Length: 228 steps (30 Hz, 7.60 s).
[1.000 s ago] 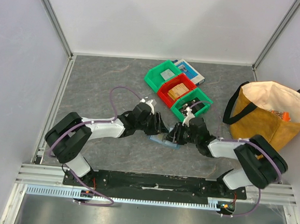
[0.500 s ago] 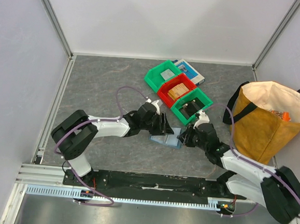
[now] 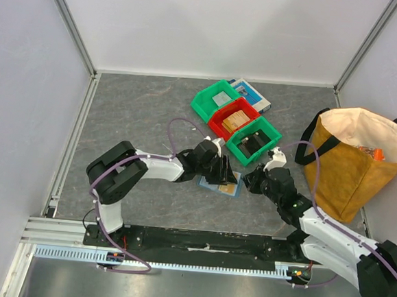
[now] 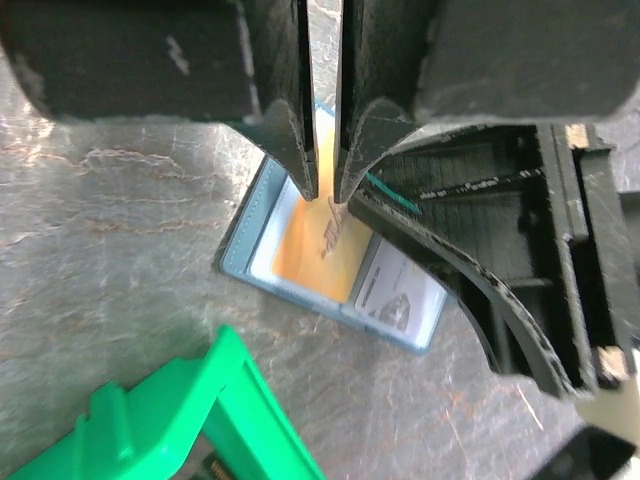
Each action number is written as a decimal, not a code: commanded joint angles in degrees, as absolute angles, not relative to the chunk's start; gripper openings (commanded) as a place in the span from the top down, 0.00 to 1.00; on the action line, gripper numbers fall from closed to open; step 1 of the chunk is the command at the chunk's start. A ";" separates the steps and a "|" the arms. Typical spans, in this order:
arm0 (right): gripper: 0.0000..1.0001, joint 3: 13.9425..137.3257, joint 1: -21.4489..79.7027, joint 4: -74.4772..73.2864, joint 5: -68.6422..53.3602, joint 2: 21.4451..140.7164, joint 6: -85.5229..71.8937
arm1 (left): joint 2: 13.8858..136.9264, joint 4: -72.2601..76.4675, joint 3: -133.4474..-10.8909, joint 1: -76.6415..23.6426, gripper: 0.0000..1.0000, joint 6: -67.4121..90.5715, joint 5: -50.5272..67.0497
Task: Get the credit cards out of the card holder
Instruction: Remove the credit card from the card holder, then place the credit card in the storage box, then remove the credit card from the card holder.
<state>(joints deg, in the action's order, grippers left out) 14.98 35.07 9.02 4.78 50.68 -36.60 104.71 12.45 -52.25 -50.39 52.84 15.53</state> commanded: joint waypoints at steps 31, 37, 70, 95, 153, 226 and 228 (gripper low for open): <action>0.92 22.23 35.77 15.12 -13.10 79.62 -36.56 | 89.31 7.20 -32.00 -45.00 0.46 53.26 6.86; 0.92 24.08 35.86 12.22 -11.43 80.25 -33.93 | 85.35 7.21 -31.72 -44.91 0.46 53.44 7.56; 0.96 22.94 35.77 12.22 -10.81 83.41 -32.69 | 100.46 7.12 -48.17 -39.90 0.53 43.42 24.26; 0.96 22.59 35.16 12.39 -10.99 84.20 -33.22 | 92.99 6.60 -42.10 -36.12 0.98 39.82 23.82; 1.00 57.30 36.13 -14.07 -37.99 72.77 -1.82 | 64.44 -29.63 -61.79 -35.77 0.71 -5.03 22.11; 0.45 74.86 26.11 -0.97 2.11 99.20 -28.74 | 59.50 -21.09 -51.51 -25.05 0.07 19.60 6.69; 0.49 77.86 25.58 -1.23 2.63 103.08 -29.18 | 59.06 -20.74 -50.98 -24.96 0.07 19.25 5.46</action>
